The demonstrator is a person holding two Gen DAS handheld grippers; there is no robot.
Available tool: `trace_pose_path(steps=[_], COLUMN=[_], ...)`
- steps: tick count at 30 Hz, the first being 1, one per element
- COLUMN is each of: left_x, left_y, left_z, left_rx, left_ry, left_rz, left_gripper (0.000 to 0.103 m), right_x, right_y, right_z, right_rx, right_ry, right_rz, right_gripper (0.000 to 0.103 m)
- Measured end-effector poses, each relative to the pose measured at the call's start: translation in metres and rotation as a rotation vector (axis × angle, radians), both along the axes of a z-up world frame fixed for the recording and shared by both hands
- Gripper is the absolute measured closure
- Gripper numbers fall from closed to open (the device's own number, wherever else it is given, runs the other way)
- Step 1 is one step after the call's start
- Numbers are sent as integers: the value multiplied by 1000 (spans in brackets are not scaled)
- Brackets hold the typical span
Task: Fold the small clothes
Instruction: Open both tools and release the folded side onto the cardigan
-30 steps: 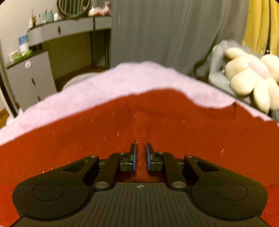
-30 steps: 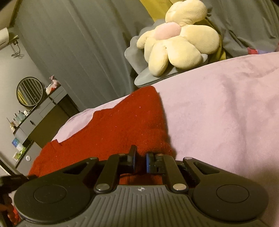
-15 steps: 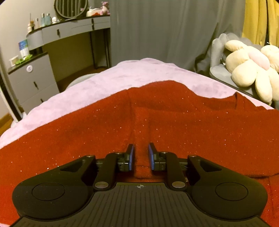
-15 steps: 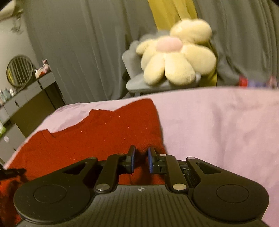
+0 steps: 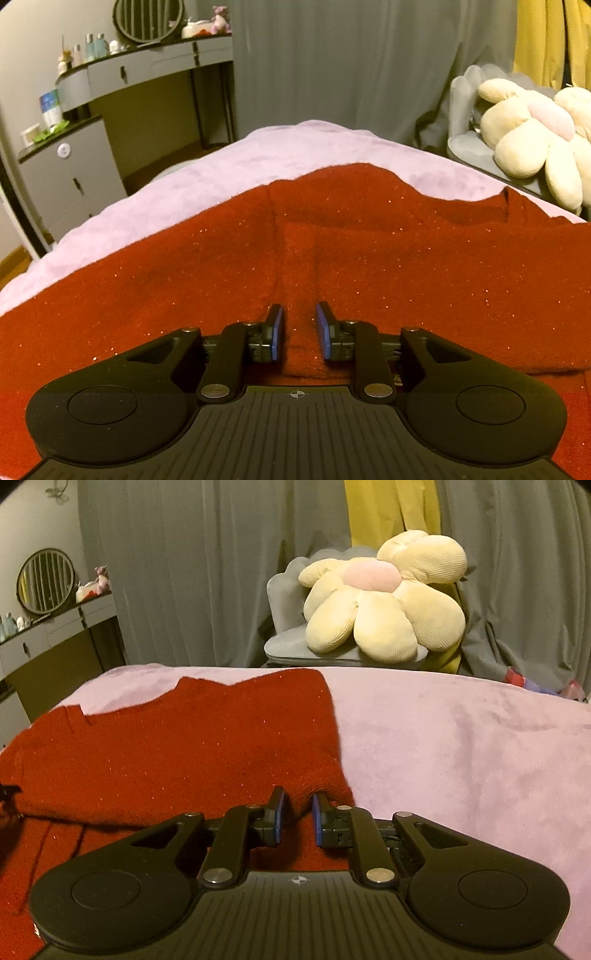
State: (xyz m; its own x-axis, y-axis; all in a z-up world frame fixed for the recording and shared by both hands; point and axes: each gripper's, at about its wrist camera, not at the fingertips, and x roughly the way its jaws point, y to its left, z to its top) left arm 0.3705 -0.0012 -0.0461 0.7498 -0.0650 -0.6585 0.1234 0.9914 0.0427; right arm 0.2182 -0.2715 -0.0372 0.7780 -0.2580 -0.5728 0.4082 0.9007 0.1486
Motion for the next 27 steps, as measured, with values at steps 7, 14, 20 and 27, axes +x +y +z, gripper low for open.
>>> trace_pose_path(steps=[7, 14, 20, 27], left_x=[2, -14, -33, -53], left_y=[-3, 26, 37, 64], left_z=[1, 16, 30, 38], left_rx=[43, -34, 19, -40], left_ry=[5, 28, 25, 47], left_rz=[9, 78, 54, 86], left_gripper=[62, 15, 15, 11], right_x=[-5, -25, -48, -67], right_y=[2, 9, 25, 48], right_z=[-7, 8, 25, 30], right_rx=[-20, -34, -58, -75], right_ry=[-12, 23, 13, 20], right_rz=[15, 38, 19, 59], right_gripper=[90, 80, 70, 70])
